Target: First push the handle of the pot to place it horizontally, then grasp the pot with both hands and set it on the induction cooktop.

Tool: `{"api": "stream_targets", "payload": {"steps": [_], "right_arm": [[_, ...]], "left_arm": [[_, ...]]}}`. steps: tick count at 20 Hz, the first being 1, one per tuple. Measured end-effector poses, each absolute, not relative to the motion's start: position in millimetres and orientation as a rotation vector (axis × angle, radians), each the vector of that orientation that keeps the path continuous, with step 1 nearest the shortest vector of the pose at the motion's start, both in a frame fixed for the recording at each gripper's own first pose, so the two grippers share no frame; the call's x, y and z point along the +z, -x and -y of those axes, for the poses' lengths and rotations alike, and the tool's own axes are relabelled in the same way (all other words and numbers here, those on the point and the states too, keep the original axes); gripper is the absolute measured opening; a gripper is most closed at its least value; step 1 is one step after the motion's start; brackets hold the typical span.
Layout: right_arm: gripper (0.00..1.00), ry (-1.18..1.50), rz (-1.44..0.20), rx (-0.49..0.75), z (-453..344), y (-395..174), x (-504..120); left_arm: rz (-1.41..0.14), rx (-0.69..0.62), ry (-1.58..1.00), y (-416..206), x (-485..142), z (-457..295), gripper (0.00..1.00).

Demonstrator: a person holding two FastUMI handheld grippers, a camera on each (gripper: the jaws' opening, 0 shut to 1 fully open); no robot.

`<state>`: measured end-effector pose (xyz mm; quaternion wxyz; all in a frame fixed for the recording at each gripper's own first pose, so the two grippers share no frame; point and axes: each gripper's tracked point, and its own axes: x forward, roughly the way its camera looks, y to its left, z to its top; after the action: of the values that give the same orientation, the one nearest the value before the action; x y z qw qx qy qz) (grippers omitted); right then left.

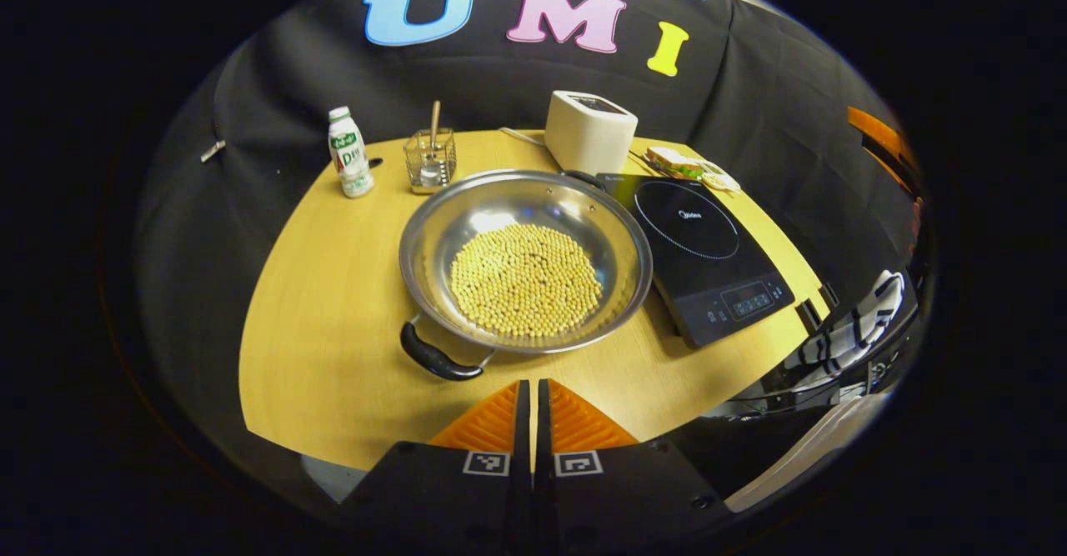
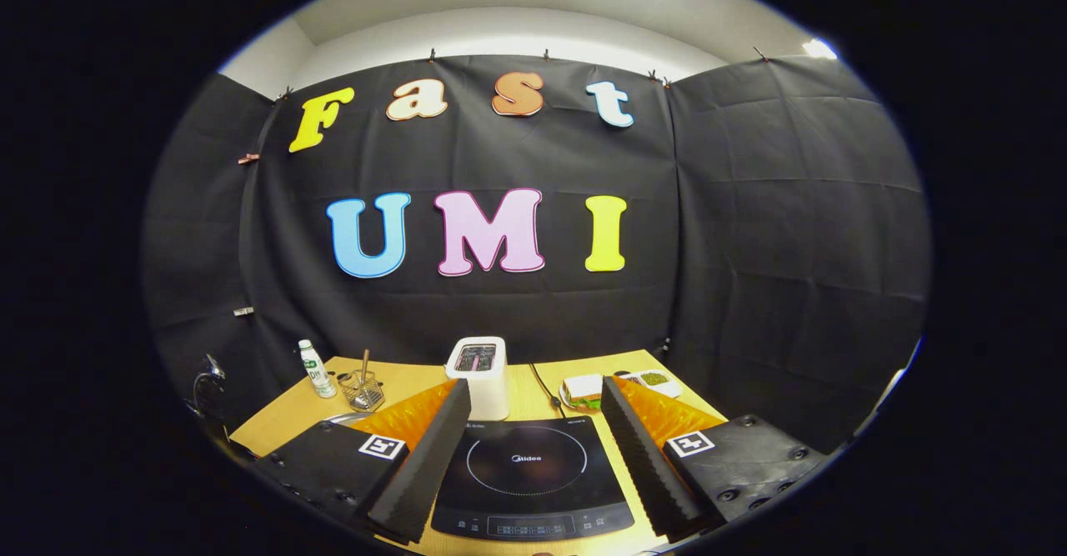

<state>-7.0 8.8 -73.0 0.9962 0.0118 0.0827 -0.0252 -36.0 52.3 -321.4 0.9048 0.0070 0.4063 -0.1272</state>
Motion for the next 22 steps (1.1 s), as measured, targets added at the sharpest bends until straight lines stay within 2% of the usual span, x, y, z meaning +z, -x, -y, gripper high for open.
{"api": "stream_targets", "payload": {"steps": [18, 22], "right_arm": [[0.98, 0.032, -0.241, -0.054, -19, 3, -94], [0.98, 0.033, -0.255, -0.054, -21, -1, -98]], "left_arm": [[-0.943, -0.298, 0.047, -4, -362, -72, 0.07], [-0.947, -0.258, 0.049, -15, -364, -91, 0.05]]}}
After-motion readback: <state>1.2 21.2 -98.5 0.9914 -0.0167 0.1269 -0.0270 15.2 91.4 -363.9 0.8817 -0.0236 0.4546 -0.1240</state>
